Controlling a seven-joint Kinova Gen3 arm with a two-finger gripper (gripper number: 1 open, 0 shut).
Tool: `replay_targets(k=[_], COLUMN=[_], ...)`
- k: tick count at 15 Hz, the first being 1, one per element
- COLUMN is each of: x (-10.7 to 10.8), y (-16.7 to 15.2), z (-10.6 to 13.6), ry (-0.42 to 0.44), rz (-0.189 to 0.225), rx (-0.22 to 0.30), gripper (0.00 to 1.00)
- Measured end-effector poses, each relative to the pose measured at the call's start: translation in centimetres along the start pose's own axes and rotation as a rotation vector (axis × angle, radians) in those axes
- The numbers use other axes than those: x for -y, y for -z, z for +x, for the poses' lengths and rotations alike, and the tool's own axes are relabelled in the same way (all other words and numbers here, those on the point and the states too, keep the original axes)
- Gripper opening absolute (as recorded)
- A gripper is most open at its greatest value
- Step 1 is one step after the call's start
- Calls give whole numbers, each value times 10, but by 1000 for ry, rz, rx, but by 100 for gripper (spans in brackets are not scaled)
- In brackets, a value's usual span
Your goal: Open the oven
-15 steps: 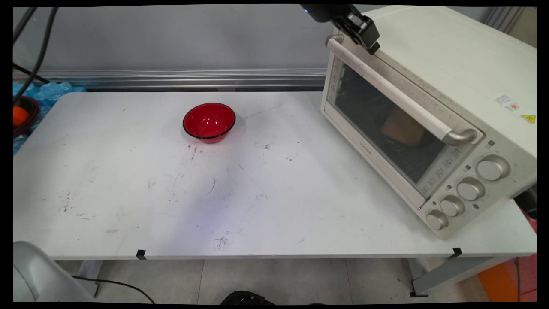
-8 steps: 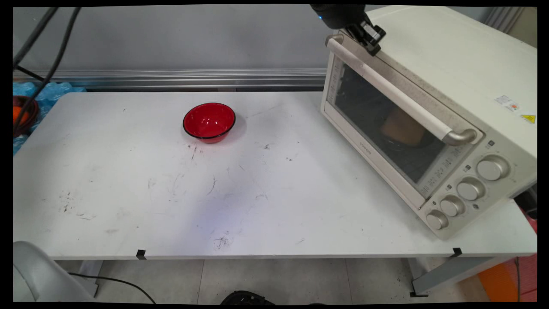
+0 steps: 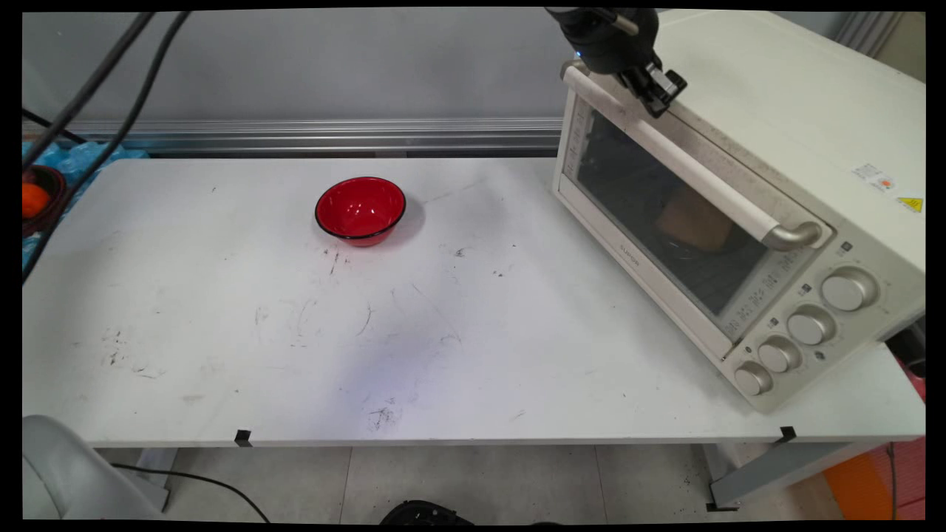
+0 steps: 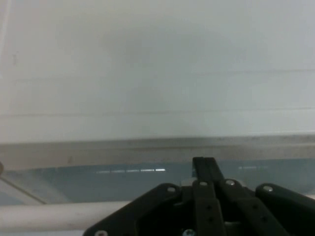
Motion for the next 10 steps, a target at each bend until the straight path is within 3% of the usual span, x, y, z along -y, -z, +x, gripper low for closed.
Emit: replay_targets(k=[10], x=[-26], y=[-22], z=[3], ry=[19], rz=[23], rx=[36], gripper=[0])
